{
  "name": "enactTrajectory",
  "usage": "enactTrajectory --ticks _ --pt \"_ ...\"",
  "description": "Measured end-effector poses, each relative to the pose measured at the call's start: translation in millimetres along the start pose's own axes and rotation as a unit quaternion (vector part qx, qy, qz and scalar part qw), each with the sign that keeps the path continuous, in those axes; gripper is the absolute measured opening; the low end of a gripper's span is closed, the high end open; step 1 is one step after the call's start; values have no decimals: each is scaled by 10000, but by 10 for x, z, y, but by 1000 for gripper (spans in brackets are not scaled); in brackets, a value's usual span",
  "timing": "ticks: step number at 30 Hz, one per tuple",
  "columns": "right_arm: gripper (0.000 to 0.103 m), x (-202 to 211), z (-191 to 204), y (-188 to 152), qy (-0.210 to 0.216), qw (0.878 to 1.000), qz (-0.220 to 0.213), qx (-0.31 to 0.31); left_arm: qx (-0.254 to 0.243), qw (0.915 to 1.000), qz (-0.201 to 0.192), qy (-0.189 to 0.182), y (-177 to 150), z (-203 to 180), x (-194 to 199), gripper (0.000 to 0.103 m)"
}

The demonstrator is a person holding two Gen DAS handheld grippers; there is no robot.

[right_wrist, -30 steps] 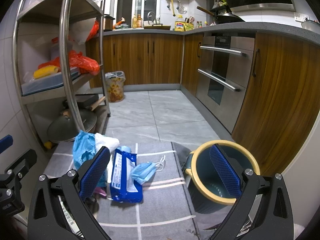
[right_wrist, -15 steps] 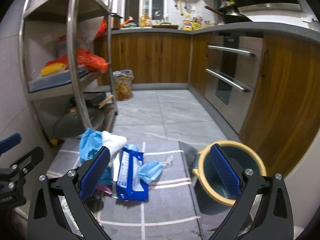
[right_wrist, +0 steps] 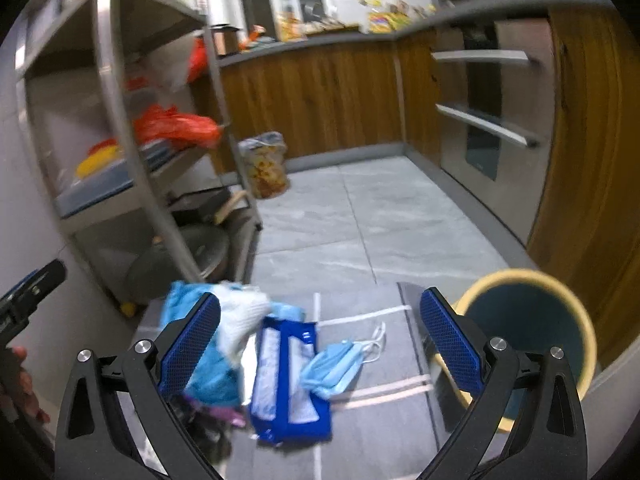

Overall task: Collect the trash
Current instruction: 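Grasp the blue plastic bag with the left tool while the right tool grasps the blue face mask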

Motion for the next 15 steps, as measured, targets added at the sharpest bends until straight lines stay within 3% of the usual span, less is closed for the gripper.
enactTrajectory --ticks 4,7,10,15 --pt "97 -384 -361 -26 -347 9972 303 -593 -134 9998 42 162 -65 -174 -349 98" --pt "96 -595 -452 -89 -543 9949 508 -675 -95 9989 451 -25 -205 -243 -693 98" --pt "91 -716 -414 -152 -376 9937 777 -708 -77 9964 846 39 -335 -236 -885 97" --pt "74 -861 -215 -196 -248 9928 1111 -365 0 9954 950 93 -356 -202 -927 96"
Point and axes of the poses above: each gripper's, at about its wrist camera, not at the fingertips, and x roughly against the way its jaws point, z to its left, y to its top, the point moved 3 cm from there along -x, roughly the way its jaws point, and after that the axes turned 7 degrees about z, right-handed, at the moved point
